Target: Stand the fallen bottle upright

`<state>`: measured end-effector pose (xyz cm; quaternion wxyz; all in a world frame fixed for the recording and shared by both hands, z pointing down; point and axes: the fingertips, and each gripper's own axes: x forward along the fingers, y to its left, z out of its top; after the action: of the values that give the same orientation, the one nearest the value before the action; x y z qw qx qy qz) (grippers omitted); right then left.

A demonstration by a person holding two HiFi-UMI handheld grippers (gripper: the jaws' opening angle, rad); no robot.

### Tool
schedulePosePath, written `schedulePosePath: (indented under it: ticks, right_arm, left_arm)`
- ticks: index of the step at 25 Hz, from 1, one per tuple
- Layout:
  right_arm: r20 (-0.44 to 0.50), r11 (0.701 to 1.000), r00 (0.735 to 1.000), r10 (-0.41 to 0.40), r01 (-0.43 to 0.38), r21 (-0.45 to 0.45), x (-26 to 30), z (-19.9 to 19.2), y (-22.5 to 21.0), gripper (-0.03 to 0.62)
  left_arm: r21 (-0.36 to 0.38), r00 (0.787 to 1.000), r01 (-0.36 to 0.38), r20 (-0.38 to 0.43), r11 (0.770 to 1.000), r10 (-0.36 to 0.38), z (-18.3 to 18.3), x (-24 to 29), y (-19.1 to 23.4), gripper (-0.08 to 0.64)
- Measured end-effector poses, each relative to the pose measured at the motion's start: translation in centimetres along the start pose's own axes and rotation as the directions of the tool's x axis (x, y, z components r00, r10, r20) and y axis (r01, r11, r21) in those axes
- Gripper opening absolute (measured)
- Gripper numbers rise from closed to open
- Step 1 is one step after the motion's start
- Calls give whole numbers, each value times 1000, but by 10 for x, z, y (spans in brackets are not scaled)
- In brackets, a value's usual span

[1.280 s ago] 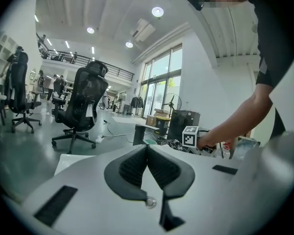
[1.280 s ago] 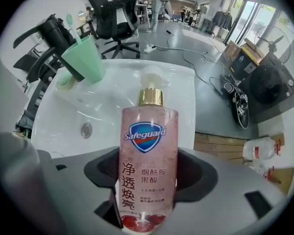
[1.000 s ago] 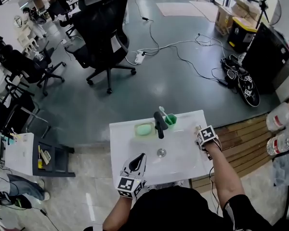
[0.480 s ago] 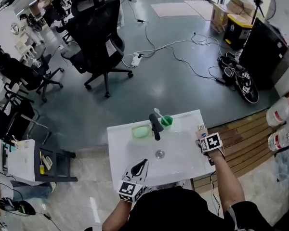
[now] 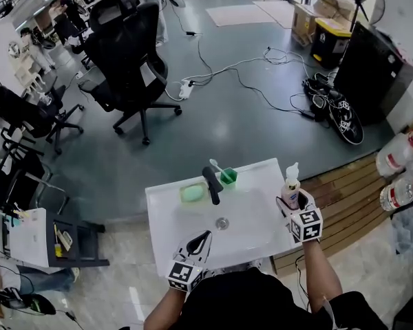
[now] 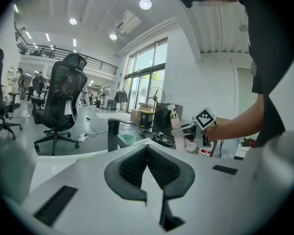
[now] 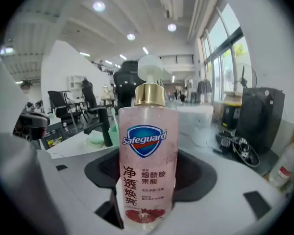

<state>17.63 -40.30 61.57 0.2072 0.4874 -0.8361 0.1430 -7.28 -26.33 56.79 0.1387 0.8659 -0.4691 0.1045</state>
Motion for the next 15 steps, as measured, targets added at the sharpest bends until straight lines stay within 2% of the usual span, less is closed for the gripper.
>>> schedulePosePath:
  ticks: [2,4,11,15]
  right_arm:
    - [108,1000,994,-11,12,-9,-8,16,0,313]
    - [168,1000,986,-21,20,7,-12,26,-1,314]
    - [284,995,954,-97,89,43,-3,44,-13,314]
    - [309,990,941,-137,123,64,20,43,-32,316]
  left_arm:
    - [12,1000,7,4,1000,-7,5,2,-2,18]
    - [18,1000,7,12,1000,-7,10,3,-3,18]
    - [26,1000,-17,5,1000,17,20,-2,-2,18]
    - [48,999,-50,-7,998,50,25,-8,4,18]
